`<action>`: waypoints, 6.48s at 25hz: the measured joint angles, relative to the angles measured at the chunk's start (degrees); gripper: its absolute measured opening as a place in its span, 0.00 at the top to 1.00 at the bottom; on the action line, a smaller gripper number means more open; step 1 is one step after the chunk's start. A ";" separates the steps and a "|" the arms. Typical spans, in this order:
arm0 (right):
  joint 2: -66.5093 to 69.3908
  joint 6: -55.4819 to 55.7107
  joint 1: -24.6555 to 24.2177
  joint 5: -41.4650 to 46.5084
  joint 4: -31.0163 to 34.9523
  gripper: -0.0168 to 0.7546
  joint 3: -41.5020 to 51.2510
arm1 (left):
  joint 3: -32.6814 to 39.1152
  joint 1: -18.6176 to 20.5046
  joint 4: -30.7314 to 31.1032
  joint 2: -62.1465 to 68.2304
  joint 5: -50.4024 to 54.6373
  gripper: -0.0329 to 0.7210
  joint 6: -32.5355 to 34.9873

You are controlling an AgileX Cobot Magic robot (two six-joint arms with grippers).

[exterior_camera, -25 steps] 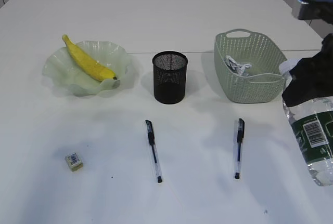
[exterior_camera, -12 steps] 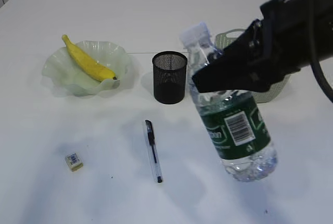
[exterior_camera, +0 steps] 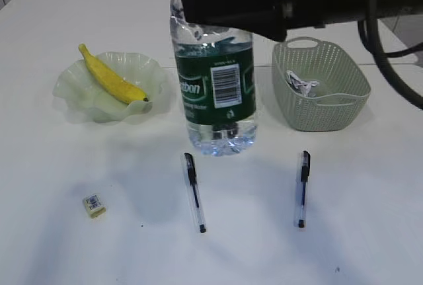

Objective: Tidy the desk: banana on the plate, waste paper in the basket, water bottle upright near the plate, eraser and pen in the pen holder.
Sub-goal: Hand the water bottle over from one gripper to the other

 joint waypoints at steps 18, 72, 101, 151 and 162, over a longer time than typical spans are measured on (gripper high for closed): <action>4.75 -10.19 0.00 6.08 13.78 0.52 0.00 | 0.00 0.00 0.00 0.00 -5.81 0.55 0.00; 4.98 -10.77 0.00 0.31 13.87 0.52 0.00 | 17.54 -8.45 -44.90 8.36 -40.82 0.63 46.09; 4.98 -10.86 0.00 -0.78 13.87 0.52 0.00 | 15.84 -0.42 16.26 8.36 -49.77 0.63 -3.45; 5.05 -15.65 0.91 6.84 17.04 0.52 0.00 | 20.55 -14.18 70.62 9.64 -116.58 0.06 -57.68; 5.05 -18.67 5.74 6.59 16.81 0.52 0.00 | 20.55 -14.32 72.37 9.64 -118.92 0.06 -60.23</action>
